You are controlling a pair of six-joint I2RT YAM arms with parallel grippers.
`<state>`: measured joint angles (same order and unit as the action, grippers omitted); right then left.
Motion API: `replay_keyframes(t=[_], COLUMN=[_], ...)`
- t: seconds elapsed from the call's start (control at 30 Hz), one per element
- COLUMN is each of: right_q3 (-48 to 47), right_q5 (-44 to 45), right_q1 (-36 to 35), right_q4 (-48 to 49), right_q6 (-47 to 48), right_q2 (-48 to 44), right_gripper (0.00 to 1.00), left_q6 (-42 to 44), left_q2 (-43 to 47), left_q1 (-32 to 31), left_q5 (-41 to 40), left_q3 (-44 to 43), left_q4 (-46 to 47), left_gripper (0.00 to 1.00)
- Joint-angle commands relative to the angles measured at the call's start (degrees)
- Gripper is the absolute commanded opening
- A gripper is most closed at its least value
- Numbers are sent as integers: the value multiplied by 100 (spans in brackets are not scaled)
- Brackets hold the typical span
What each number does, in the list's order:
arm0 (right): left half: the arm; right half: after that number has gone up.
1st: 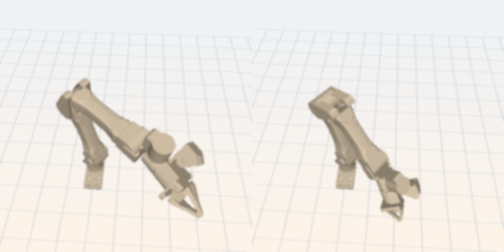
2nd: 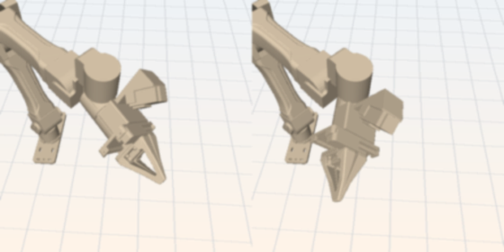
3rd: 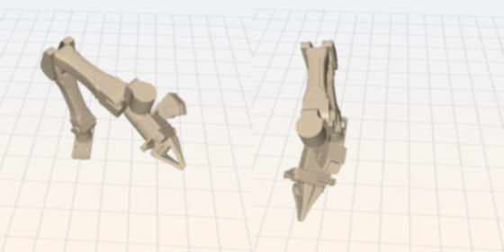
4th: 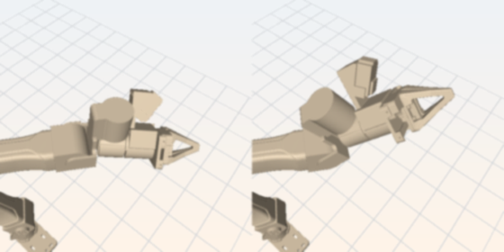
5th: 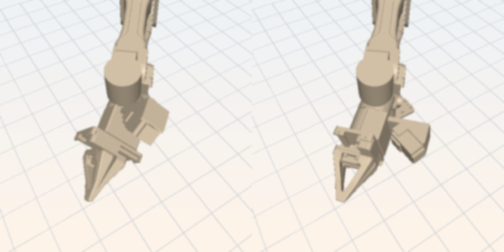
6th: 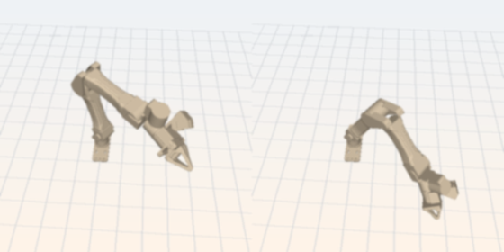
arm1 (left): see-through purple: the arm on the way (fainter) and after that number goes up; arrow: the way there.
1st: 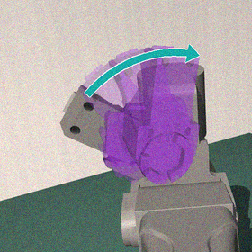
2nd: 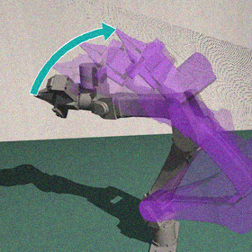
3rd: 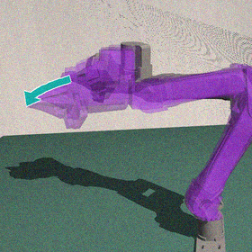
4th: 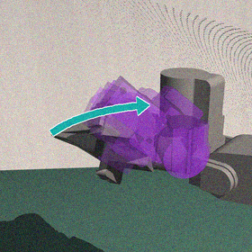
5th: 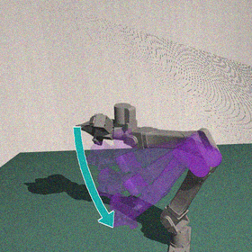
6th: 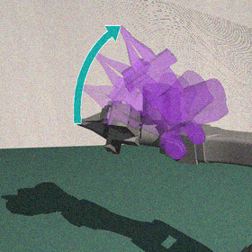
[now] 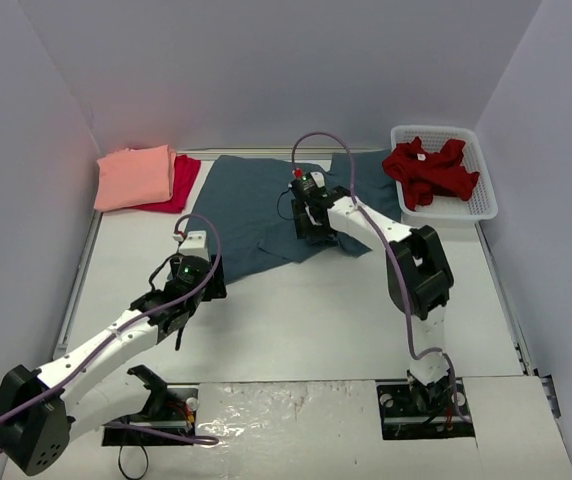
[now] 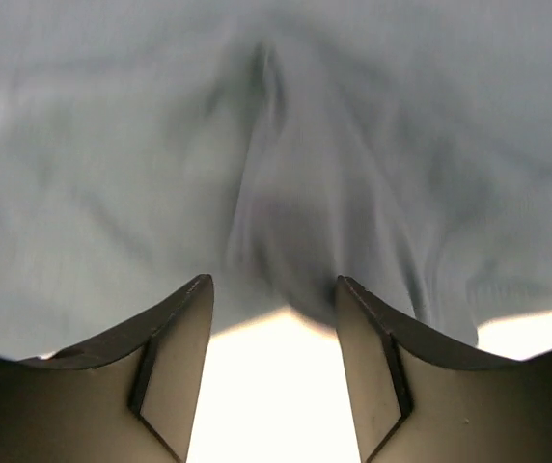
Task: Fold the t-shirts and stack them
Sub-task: Flatten out the tshirt
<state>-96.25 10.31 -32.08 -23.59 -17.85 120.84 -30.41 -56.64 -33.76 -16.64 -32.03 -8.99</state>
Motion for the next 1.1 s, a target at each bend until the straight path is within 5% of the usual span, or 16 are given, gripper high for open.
replay_keyframes(t=[0.0, 0.33, 1.07], right_q3=[605, 1749, 1293], right_q5=[340, 842, 534], right_q1=[-264, -862, -1002], right_q4=[161, 382, 549], right_q6=[1, -246, -79], right_q2=[-1025, -1300, -368], right_gripper=[48, 38, 40], left_q6=[36, 97, 97], left_q2=[4, 136, -110], left_q1=[-43, -43, -43], left_q5=[-129, -471, -867], left_q3=[-198, 267, -75], left_q4=[73, 451, 275], left_gripper=[60, 62, 63])
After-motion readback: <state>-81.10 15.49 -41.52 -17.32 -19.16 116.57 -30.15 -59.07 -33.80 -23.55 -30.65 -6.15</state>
